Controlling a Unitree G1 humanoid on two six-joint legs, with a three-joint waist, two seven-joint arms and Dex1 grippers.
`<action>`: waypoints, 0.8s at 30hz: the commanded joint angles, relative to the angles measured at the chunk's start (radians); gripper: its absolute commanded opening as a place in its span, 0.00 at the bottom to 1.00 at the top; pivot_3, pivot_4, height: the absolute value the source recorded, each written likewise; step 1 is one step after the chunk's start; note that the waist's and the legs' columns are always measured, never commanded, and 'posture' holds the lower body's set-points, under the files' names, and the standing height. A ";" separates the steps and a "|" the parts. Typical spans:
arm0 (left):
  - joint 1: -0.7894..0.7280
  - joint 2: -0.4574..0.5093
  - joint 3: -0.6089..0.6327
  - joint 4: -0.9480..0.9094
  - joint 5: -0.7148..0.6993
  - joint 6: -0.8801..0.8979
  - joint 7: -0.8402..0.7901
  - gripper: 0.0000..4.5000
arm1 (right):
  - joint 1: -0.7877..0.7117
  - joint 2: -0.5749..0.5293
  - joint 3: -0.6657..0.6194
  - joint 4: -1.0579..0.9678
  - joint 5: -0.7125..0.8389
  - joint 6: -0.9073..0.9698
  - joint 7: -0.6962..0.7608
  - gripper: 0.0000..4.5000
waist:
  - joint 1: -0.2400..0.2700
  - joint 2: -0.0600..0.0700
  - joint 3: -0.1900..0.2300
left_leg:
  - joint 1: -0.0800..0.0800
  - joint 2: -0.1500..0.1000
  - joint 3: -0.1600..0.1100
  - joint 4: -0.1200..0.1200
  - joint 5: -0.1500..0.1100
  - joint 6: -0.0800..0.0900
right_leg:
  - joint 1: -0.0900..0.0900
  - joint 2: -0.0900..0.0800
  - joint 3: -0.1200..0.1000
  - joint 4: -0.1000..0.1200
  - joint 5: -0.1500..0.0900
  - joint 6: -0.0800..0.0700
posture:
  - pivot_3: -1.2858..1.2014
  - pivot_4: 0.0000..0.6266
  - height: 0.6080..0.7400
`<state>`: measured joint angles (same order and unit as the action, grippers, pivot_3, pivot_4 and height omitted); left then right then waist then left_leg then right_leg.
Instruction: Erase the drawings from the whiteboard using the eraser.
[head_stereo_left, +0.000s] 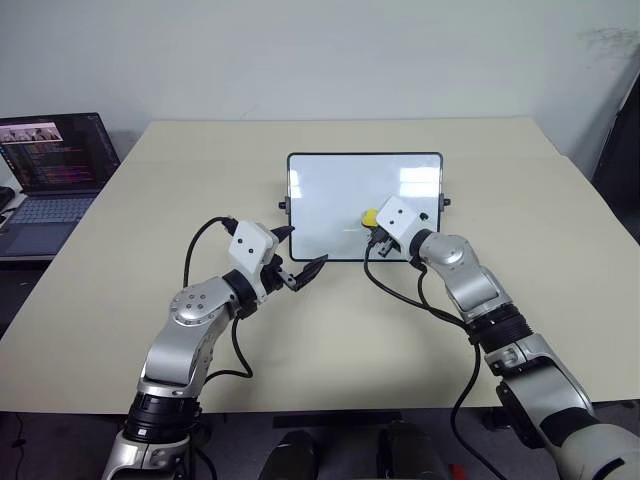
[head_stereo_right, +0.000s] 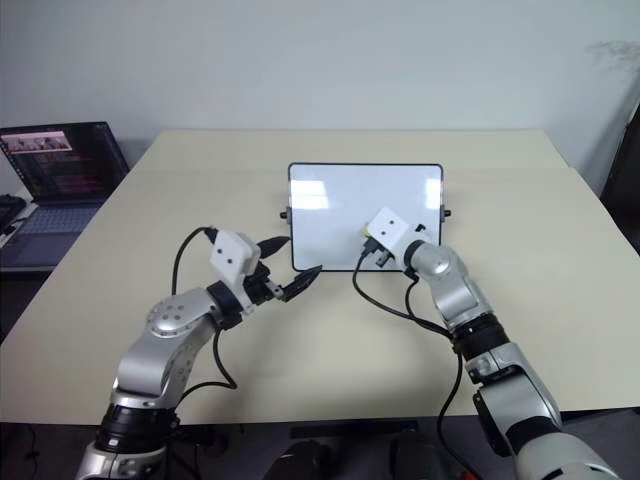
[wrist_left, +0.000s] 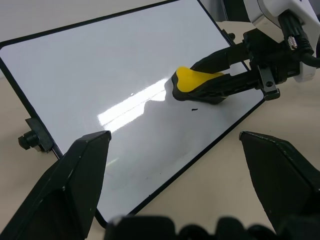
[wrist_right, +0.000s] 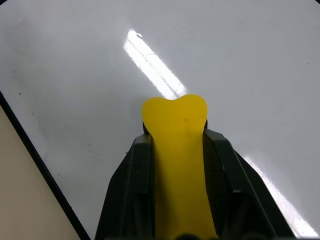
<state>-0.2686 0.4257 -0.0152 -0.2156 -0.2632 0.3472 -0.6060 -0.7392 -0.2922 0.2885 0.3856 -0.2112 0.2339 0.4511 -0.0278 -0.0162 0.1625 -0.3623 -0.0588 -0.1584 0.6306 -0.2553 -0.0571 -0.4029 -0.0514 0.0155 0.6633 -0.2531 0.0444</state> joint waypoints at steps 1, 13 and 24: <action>-0.018 0.004 0.008 -0.014 -0.005 -0.010 -0.004 1.00 | 0.053 -0.026 -0.004 0.024 -0.019 0.025 0.002 0.21 | 0.000 0.000 0.000 | 0.000 0.000 0.000 0.000 0.000 0.000 | 0.000 0.000 0.000 0.000 0.000 0.000 | 0.52 0.24 1.00; -0.014 0.006 0.011 -0.020 -0.005 -0.011 0.001 1.00 | 0.113 -0.042 0.004 -0.026 -0.029 0.045 0.013 0.21 | 0.000 0.000 0.000 | 0.000 0.000 0.000 -0.001 0.000 0.000 | 0.000 0.000 0.000 -0.001 0.000 0.000 | 0.52 0.24 1.00; -0.020 0.003 0.010 -0.004 -0.001 -0.025 0.000 1.00 | 0.128 -0.045 0.047 -0.057 -0.072 0.058 0.037 0.21 | -0.001 0.000 0.000 | 0.000 0.000 0.000 -0.001 0.000 0.000 | 0.000 0.000 0.000 -0.001 0.000 0.000 | 0.52 0.24 1.00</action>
<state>-0.2746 0.4267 -0.0142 -0.2013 -0.2625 0.3417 -0.6033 -0.6393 -0.3314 0.3174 0.2907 -0.2569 0.2432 0.4790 -0.0284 -0.0166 0.1622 -0.3623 -0.0585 -0.1579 0.6298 -0.2554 -0.0571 -0.4028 -0.0516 0.0156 0.6621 -0.2532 0.0445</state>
